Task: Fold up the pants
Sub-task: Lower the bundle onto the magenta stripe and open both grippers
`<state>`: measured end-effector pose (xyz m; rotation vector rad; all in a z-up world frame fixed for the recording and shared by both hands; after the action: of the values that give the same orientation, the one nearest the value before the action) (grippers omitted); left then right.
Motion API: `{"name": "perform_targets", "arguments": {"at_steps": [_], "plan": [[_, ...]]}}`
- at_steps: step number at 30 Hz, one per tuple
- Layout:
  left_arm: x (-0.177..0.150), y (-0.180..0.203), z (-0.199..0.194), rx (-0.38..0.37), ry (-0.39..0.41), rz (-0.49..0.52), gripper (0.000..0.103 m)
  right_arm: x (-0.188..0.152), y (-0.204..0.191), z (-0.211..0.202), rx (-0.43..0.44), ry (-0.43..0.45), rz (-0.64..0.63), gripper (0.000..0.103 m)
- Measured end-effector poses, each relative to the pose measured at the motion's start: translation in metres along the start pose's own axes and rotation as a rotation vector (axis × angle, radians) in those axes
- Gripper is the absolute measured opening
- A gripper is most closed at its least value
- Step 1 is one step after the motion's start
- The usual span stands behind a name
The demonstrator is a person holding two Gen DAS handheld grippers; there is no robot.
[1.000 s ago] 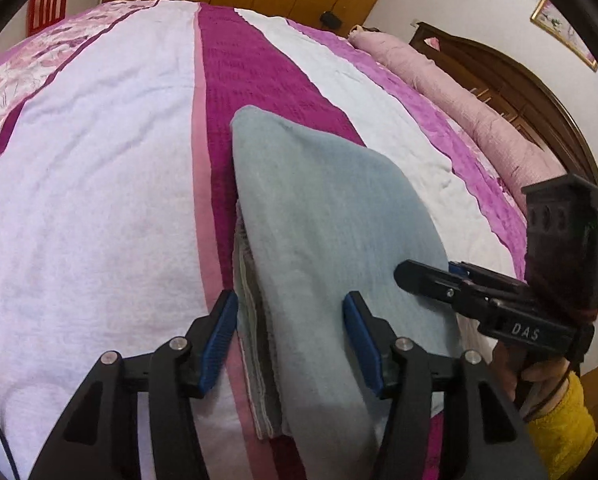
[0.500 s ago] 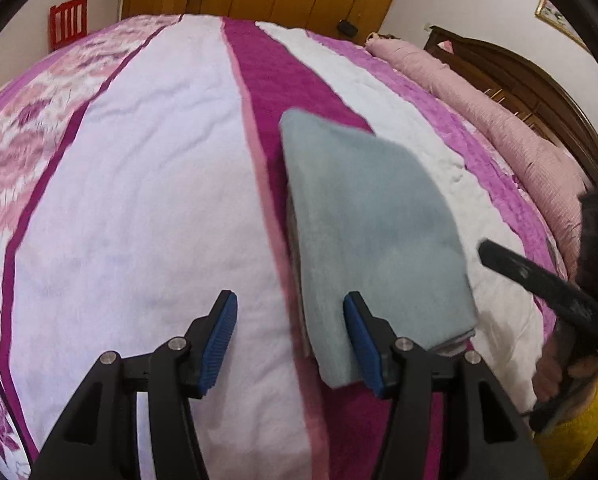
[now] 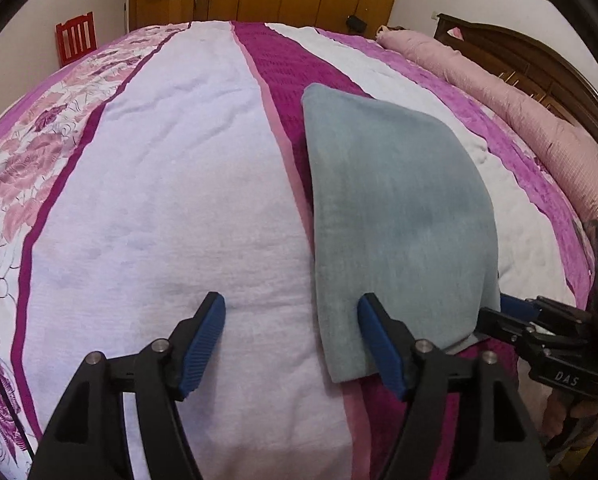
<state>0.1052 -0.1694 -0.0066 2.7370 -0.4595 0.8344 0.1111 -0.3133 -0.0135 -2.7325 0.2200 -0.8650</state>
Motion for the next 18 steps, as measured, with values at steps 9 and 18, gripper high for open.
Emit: {"name": "perform_targets", "arguments": {"at_steps": [9, 18], "plan": [[-0.008, 0.003, -0.022, 0.007, -0.001, 0.000, 0.074, -0.004, -0.009, -0.022, -0.037, 0.010, -0.030, 0.041], [-0.038, 0.012, -0.022, -0.017, -0.097, -0.008, 0.089, -0.017, -0.011, -0.037, -0.099, 0.028, -0.059, 0.076]]}}
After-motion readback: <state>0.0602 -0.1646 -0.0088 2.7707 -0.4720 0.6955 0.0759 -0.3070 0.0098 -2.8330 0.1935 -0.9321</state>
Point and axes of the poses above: each gripper's, at about its wrist camera, not at the fingertips, and z roughly the way its jaws point, y to its right, x to its top, the point moved 6 cm from there along z, roughly the way its jaws point, and after that the axes turned 1 degree about x, right-handed, at the moved point
